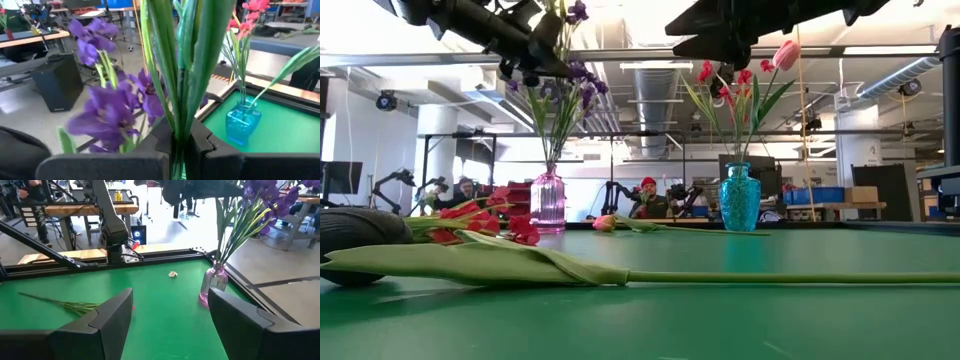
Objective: Sort flowers into vase by color
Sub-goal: Put the violet flowers into the violet vase
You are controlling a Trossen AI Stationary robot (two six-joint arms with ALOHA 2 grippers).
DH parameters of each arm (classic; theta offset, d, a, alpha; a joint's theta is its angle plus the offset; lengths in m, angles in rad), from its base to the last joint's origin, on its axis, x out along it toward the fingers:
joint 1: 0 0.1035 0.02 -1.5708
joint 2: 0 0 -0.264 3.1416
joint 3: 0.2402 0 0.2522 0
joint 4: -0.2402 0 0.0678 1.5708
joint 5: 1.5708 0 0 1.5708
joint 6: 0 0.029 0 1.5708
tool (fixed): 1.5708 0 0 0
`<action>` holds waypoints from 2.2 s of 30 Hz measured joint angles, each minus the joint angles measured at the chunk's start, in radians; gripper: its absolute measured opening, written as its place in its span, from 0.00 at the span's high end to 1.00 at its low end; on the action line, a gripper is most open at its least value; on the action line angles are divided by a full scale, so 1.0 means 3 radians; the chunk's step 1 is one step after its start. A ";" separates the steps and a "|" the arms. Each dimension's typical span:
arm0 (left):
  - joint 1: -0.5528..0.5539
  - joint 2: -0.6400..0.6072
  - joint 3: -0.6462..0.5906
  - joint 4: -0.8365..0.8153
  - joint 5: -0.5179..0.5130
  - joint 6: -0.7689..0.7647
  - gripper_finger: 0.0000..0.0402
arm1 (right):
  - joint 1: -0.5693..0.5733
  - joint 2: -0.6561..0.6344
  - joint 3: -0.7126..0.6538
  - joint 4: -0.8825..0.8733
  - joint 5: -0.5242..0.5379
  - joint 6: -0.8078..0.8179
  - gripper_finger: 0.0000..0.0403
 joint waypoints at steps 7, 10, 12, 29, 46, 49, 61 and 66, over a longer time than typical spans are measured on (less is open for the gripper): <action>0.0205 -0.0002 0.0000 -0.0016 0.0011 0.0220 1.00 | -0.0006 0.0004 -0.0003 -0.0001 -0.0003 -0.0003 0.38; 0.0241 0.0058 0.0000 -0.0020 0.0015 0.0268 1.00 | -0.0006 0.0004 -0.0004 -0.0002 -0.0003 -0.0002 0.38; 0.0244 0.0092 0.0000 -0.0019 0.0015 0.0264 1.00 | -0.0006 0.0004 -0.0004 -0.0001 -0.0003 -0.0003 0.37; 0.0262 0.0201 -0.0008 -0.0114 0.0007 -0.0031 1.00 | -0.0007 0.0006 -0.0009 -0.0031 -0.0003 0.0025 0.37; 0.0263 0.0202 -0.0142 -0.0090 0.0003 -0.0218 1.00 | -0.0007 0.0006 -0.0010 -0.0074 -0.0003 0.0025 0.36; 0.0263 0.0202 -0.0205 -0.0040 0.0003 -0.0216 1.00 | -0.0007 0.0006 -0.0010 -0.0074 -0.0003 0.0025 0.36; 0.0262 0.0202 -0.0286 -0.0004 0.0004 -0.0111 1.00 | -0.0007 0.0006 -0.0010 -0.0074 -0.0003 0.0033 0.35; 0.0262 0.0202 -0.0332 -0.0004 0.0004 -0.0135 1.00 | -0.0007 0.0006 -0.0010 -0.0074 -0.0003 0.0050 0.35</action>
